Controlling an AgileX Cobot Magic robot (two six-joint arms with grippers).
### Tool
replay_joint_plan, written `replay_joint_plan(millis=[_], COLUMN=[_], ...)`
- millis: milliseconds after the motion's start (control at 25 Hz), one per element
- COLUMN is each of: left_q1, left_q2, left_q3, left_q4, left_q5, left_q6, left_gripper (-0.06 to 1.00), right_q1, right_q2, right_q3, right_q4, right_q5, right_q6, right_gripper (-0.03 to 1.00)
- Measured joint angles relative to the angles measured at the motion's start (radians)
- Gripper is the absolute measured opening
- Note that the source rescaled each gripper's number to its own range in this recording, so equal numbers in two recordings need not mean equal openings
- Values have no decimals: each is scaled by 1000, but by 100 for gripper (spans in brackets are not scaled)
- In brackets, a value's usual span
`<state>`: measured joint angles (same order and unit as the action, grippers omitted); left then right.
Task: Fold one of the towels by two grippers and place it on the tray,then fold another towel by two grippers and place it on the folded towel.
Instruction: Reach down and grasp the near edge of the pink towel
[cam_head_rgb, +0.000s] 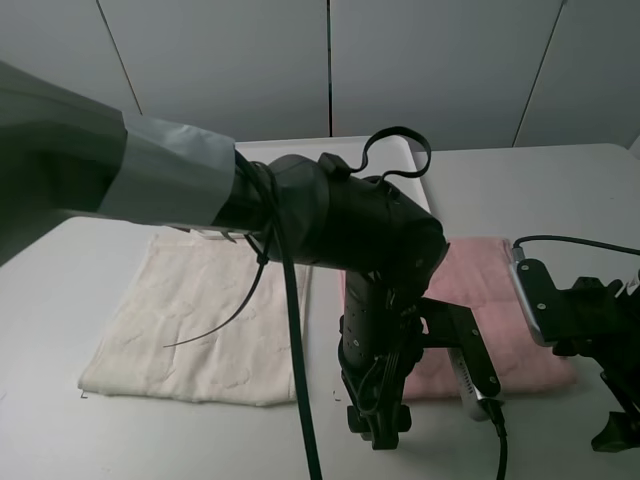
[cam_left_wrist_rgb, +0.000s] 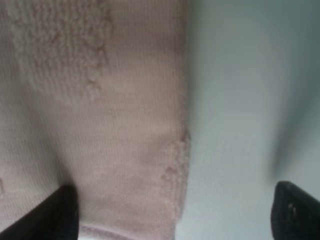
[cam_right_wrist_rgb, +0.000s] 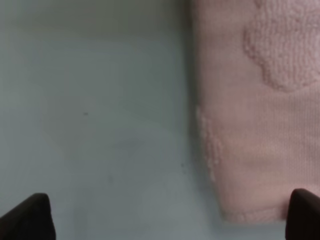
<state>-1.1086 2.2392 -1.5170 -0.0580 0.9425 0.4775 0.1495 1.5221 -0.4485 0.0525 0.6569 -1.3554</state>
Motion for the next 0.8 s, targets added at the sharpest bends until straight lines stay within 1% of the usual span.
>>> replay_joint_plan(millis=[120,360,800], left_q1=[0,0,0], left_q2=[0,0,0], left_q3=[0,0,0], left_q4=[0,0,0], left_q5=[0,0,-2], left_q6=[0,0,0], left_gripper=[100,100,100], right_q1=[0,0,0], right_q2=[37,70,72], right_q3=[0,4,66], right_q4=[-4,-4,-13], right_q5=[-32,-46,-201], right_q6=[3,1,-1], right_gripper=[100,100,100])
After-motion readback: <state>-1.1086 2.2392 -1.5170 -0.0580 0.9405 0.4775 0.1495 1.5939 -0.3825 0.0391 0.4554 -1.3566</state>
